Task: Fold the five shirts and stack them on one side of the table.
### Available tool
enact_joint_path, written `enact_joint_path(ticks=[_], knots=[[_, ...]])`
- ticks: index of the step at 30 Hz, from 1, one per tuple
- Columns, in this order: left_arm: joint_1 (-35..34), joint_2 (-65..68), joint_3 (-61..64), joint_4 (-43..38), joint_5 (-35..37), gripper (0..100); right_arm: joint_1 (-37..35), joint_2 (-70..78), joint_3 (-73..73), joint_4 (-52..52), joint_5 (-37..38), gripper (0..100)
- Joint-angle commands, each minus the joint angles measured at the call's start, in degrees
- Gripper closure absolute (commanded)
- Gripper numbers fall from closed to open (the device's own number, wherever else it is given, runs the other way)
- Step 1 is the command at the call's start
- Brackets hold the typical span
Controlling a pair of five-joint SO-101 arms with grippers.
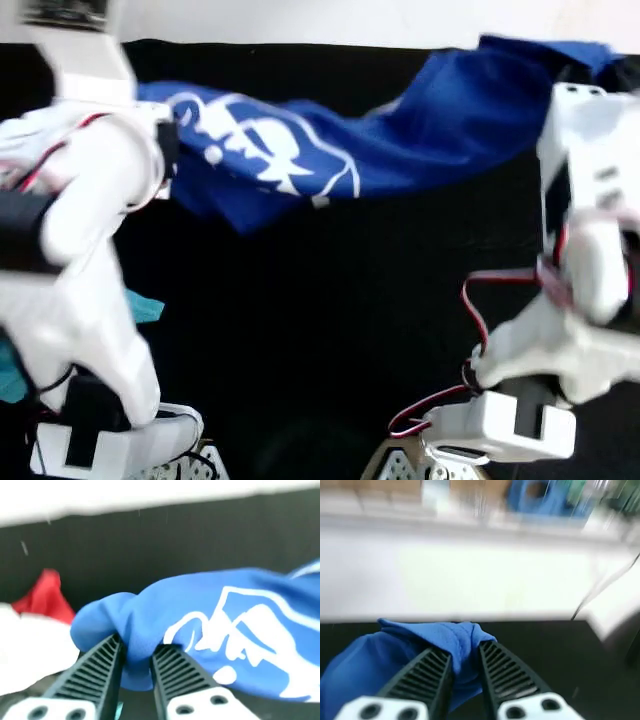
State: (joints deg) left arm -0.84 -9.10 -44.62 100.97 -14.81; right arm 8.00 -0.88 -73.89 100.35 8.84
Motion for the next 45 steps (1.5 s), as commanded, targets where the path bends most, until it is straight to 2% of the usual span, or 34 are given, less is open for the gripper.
enact_joint_path(ticks=[1,5,9,13,16,19,21,26,30,33,36,38,42,45], knots=[[-1.01,-0.84,17.54,-2.46,-5.01,99,-2.51,0.31,14.64,-2.86,-2.73,99.3],[-1.36,-0.84,36.09,-16.62,-6.24,99,-4.70,4.97,30.55,-11.82,-2.73,99.3],[-1.27,1.45,50.33,-33.05,-6.15,99,-6.90,11.21,39.96,-20.09,-2.73,99.3],[-3.56,8.22,53.32,-44.04,-5.89,96,-7.87,16.92,40.66,-23.96,-2.73,99.3],[-7.16,13.41,49.54,-47.38,-4.04,86,-8.13,19.65,40.66,-26.51,-2.73,99.3],[-10.95,16.92,43.47,-47.38,4.75,78,-8.13,21.41,40.66,-29.14,-2.73,99.3],[-12.35,17.19,39.34,-43.69,7.56,77,-8.04,22.11,40.66,-30.29,-2.73,99.3],[-9.54,16.92,28.53,-26.11,7.38,77,-8.13,23.16,40.57,-31.96,-2.73,99.3],[-2.42,17.27,23.52,-13.27,1.85,77,-8.13,23.34,40.57,-33.36,-2.73,99.3],[3.91,17.63,24.75,-7.38,-1.76,77,-8.22,23.34,40.57,-33.80,-2.73,99.3],[8.66,17.63,31.43,-8.62,-4.13,77,-8.22,23.34,40.57,-33.71,-2.73,99.3],[9.98,17.63,36.97,-13.80,-4.13,77,-8.22,23.34,40.57,-33.54,-2.73,99.3],[9.89,20.26,44.97,-26.46,-3.87,77,-8.13,23.25,40.57,-33.27,-2.73,99.3],[8.31,25.01,45.32,-31.47,-3.87,77,-7.96,23.08,40.57,-33.19,-2.73,99.3]])
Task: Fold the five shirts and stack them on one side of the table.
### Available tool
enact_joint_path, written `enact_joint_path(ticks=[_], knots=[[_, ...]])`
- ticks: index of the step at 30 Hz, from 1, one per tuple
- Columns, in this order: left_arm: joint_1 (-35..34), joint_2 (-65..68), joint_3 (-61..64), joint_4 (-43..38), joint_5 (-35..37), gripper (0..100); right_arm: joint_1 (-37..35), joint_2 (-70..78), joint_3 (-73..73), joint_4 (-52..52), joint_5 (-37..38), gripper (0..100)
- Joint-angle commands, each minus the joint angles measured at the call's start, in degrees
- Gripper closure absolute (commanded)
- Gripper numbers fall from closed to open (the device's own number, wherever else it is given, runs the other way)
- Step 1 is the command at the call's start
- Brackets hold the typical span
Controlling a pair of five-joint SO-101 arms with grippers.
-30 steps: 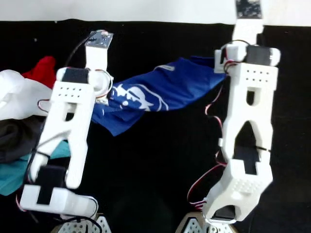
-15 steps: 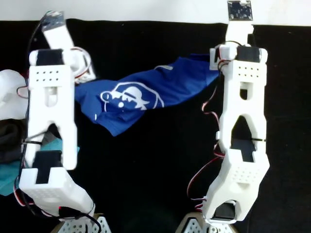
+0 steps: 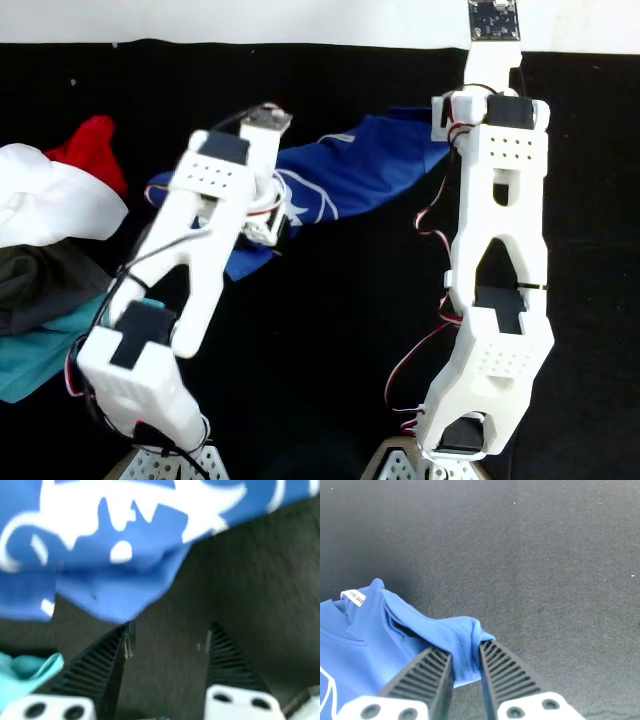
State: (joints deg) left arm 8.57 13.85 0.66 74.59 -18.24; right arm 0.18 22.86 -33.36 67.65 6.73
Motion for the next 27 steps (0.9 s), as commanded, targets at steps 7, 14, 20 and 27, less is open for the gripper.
enact_joint_path(ticks=[7,14,20,27], knots=[[-5.76,12.70,-11.56,-7.56,4.22,77,0.04,-0.66,0.04,1.01,-0.62,99.3],[-5.32,21.76,-20.70,-3.78,4.40,77,0.04,-0.66,0.04,1.01,-0.53,99.3],[-3.47,24.13,-26.95,2.29,4.40,82,0.04,-0.66,0.04,0.75,-0.44,99.3],[-2.33,24.04,-32.04,9.85,4.40,99,0.04,-0.66,0.04,0.75,-0.44,99.3]])
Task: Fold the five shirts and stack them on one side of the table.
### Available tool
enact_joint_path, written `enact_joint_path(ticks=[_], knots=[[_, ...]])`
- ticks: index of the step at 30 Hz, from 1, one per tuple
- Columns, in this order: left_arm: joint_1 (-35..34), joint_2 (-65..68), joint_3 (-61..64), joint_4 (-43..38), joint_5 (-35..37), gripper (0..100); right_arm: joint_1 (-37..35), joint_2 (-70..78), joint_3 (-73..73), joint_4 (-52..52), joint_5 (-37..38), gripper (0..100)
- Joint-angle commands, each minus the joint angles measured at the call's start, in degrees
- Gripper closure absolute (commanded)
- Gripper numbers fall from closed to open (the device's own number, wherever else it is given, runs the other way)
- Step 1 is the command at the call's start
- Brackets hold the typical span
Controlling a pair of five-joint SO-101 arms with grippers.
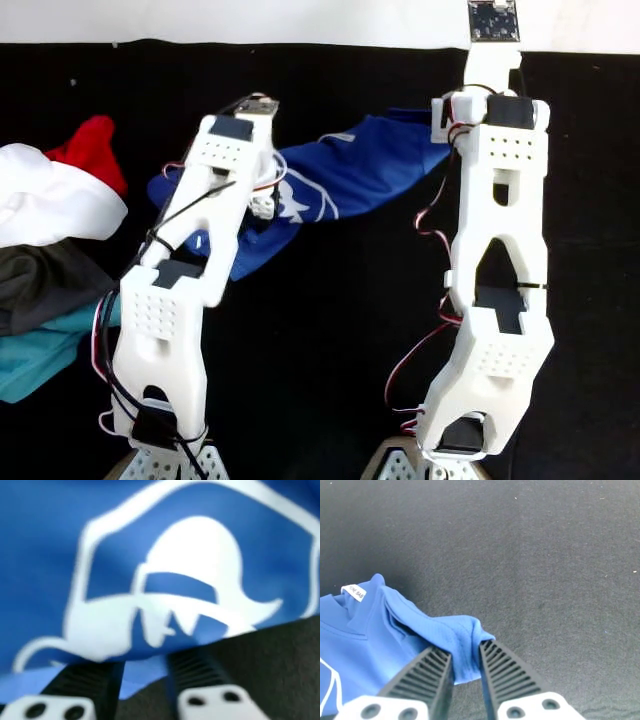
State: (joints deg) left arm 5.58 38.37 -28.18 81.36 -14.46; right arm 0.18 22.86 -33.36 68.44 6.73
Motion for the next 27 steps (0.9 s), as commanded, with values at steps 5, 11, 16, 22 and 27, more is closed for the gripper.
enact_joint_path(ticks=[5,11,16,22,27], knots=[[0.04,-0.66,-11.03,11.96,0.62,99,0.04,-0.75,-0.04,-0.04,-0.62,99.3],[-3.91,-2.68,-26.24,20.57,0.70,99,0.57,-0.75,-11.30,4.79,-0.62,99.3],[-4.18,-14.99,-21.05,20.57,0.70,99,1.27,-0.75,-22.81,14.99,-0.62,99.3],[2.51,-33.36,3.47,20.22,-1.85,99,2.42,-0.40,-26.59,25.71,-0.35,99.3],[4.35,-35.82,21.58,12.57,-5.27,99,2.33,-0.31,-23.60,25.89,-0.26,99.3]])
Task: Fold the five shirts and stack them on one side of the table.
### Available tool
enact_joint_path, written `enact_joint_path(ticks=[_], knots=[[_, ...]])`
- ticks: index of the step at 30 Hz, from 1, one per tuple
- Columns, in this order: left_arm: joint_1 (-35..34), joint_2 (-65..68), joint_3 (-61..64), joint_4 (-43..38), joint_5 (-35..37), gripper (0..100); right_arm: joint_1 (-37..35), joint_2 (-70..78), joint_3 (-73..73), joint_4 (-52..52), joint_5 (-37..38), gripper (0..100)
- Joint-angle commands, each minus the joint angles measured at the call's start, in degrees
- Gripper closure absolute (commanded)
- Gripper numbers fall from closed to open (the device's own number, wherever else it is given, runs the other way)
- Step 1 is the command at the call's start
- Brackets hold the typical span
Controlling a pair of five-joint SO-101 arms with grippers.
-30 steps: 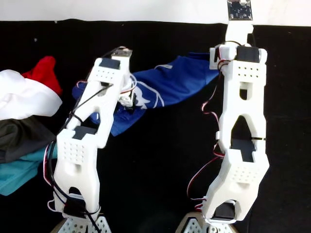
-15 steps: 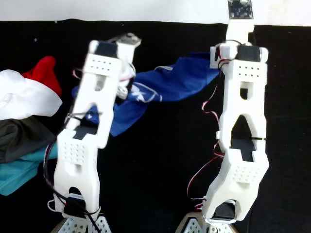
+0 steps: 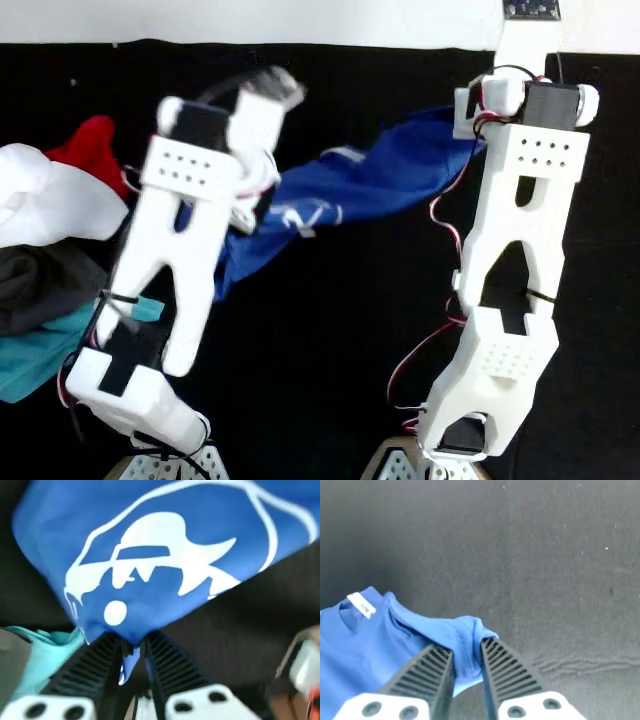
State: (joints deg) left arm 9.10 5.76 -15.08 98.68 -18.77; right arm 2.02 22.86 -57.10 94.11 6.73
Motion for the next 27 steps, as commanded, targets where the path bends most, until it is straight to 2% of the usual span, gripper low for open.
enact_joint_path(ticks=[1,6,11,13,17,22,25,27], knots=[[1.01,-3.21,11.38,-7.03,-0.88,99,0.40,-0.31,0.84,0.22,-0.26,99.3],[3.65,-3.21,25.98,-18.99,-0.79,98,0.66,-0.31,4.88,-2.59,-0.26,99.3],[7.96,-3.21,34.51,-23.30,-0.79,85,0.66,-0.31,7.87,-3.56,-0.26,99.3],[8.31,-3.21,35.21,-24.00,-0.79,81,0.66,-0.31,7.87,-3.56,-0.26,99.3],[8.84,-3.65,34.59,-23.82,-0.70,81,0.66,-0.31,7.78,-3.47,-0.26,99.3],[14.55,-3.74,32.84,-20.57,-0.70,81,0.66,-0.31,7.78,-3.47,-0.26,99.3],[17.36,-3.21,32.22,-23.30,-0.70,81,0.66,-0.31,7.78,-3.47,-0.26,99.3],[18.51,-3.21,32.48,-27.25,1.85,81,0.66,-0.31,7.78,-3.47,-0.26,99.3]])
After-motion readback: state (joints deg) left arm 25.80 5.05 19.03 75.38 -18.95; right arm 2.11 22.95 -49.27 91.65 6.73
